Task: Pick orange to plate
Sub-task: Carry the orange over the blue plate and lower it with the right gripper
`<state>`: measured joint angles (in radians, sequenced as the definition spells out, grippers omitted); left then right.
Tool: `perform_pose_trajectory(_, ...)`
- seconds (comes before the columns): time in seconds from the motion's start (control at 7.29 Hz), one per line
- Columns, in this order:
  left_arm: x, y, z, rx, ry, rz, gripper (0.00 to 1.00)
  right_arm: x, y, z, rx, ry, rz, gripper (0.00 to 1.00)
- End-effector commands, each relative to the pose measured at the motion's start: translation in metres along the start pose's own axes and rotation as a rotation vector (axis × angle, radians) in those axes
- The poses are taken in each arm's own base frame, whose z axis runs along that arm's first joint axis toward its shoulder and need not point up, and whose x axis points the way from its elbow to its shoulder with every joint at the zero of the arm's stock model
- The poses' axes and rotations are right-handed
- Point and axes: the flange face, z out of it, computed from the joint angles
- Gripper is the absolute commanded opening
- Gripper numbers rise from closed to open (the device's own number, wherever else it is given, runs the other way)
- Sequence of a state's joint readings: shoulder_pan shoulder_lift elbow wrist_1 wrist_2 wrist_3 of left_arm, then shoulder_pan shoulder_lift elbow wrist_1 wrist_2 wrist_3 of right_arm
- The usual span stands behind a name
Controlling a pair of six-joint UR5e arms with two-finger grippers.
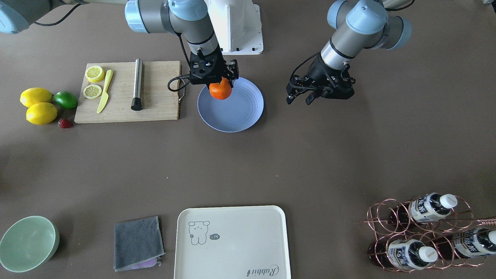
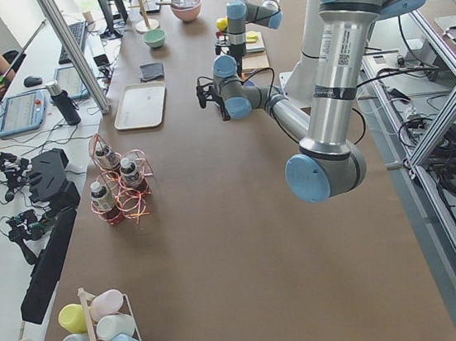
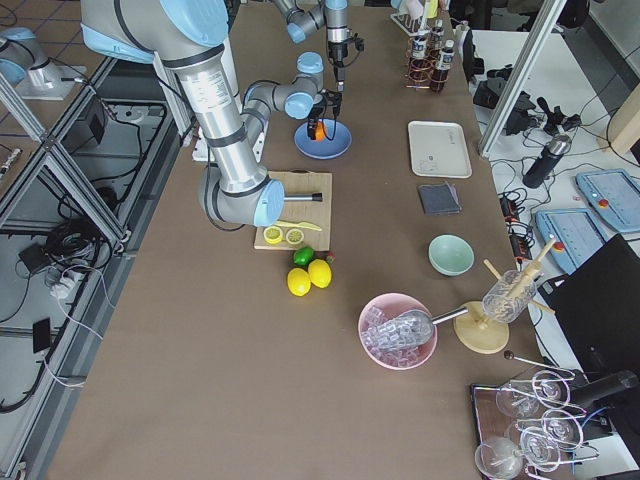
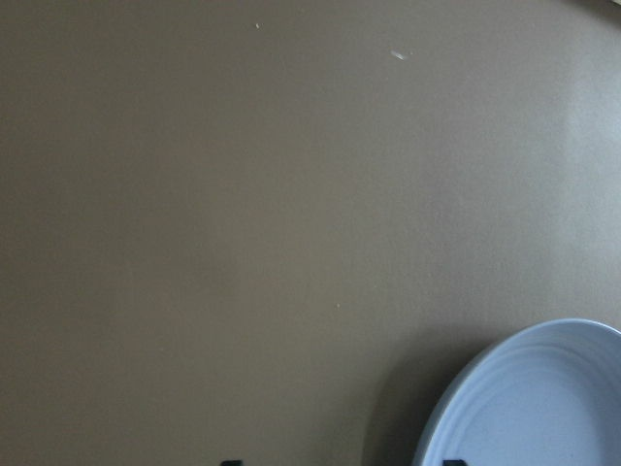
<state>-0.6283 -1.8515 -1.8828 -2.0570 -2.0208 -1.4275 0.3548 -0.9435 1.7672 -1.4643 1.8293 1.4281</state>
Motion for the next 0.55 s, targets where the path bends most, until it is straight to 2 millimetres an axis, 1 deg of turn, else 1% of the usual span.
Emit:
perform_pose_trajectory(0.0,0.001,0.001,0.002,-0.009,0.000,0.008,0.75,-0.006,-0.002,0.027,0.007,0.041,-0.003,0.00)
perform_pose_trajectory(0.14,0.002,0.001,0.001,-0.009,0.002,0.008,0.75,-0.008,-0.003,0.033,0.010,0.049,-0.003,0.00)
perform_pose_trajectory(0.27,0.001,0.002,0.002,-0.011,0.000,0.008,0.75,-0.010,-0.003,0.034,0.010,0.051,-0.005,0.00)
perform_pose_trajectory(0.41,0.002,0.002,0.001,-0.010,0.003,0.010,0.76,-0.009,-0.003,0.044,0.005,0.068,-0.001,0.00)
